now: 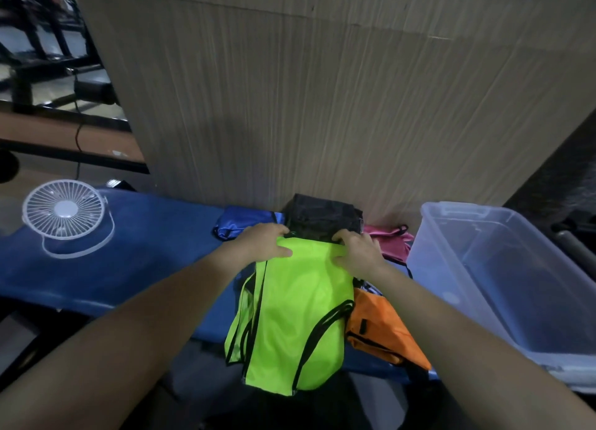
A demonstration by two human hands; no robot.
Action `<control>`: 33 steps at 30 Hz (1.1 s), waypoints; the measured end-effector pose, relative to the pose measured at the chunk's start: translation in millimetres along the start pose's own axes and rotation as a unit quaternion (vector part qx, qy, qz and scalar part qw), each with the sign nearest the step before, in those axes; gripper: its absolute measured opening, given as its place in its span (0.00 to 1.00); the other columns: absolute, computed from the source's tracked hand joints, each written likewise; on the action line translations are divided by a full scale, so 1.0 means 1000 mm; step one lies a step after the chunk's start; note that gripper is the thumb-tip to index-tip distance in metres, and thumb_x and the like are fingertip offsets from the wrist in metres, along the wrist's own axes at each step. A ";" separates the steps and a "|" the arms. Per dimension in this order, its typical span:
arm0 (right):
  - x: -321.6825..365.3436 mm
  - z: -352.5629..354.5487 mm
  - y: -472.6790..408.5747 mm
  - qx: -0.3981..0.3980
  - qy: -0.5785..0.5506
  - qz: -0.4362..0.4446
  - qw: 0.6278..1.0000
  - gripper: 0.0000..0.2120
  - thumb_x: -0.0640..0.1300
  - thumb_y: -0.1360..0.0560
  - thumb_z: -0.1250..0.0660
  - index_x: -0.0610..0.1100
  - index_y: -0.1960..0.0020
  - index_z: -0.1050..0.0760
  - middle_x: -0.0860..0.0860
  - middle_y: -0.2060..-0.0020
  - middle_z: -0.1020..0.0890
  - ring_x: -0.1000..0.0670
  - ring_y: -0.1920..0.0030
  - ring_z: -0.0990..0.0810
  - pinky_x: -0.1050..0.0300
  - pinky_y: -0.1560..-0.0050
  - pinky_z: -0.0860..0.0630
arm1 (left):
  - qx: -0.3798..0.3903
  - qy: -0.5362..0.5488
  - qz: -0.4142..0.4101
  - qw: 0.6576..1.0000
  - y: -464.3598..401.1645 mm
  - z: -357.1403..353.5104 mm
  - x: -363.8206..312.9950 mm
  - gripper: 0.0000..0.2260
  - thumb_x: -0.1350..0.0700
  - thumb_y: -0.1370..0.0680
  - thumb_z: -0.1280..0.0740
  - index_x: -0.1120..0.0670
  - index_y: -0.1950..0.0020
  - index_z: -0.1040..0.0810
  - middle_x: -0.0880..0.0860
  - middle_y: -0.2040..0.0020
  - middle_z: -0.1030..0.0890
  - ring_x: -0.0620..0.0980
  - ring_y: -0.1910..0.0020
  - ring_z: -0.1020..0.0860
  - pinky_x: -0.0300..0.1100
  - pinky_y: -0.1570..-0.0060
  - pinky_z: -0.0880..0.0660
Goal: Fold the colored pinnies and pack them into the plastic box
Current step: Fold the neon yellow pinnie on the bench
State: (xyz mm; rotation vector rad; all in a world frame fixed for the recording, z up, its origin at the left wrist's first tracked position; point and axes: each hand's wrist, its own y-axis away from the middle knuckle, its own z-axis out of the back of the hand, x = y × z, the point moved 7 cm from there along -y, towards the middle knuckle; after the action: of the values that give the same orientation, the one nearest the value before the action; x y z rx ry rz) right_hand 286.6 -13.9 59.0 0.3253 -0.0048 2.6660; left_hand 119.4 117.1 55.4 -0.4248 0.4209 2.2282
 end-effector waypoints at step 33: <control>0.019 0.130 0.055 -0.093 -0.270 0.012 0.958 0.05 0.35 0.23 0.30 0.39 0.56 0.25 0.47 0.70 0.27 0.43 0.73 0.17 0.54 0.75 0.22 | -0.097 0.046 -0.096 0.990 0.065 0.131 -0.050 0.14 0.54 0.27 0.23 0.49 0.43 0.20 0.45 0.49 0.18 0.45 0.51 0.21 0.40 0.54 0.25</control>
State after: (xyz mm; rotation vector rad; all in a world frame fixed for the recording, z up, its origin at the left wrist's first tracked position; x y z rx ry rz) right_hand 275.8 -62.1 192.0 0.9794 -0.4275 2.4883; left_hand 78.4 100.4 203.5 -0.6454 0.2010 2.0741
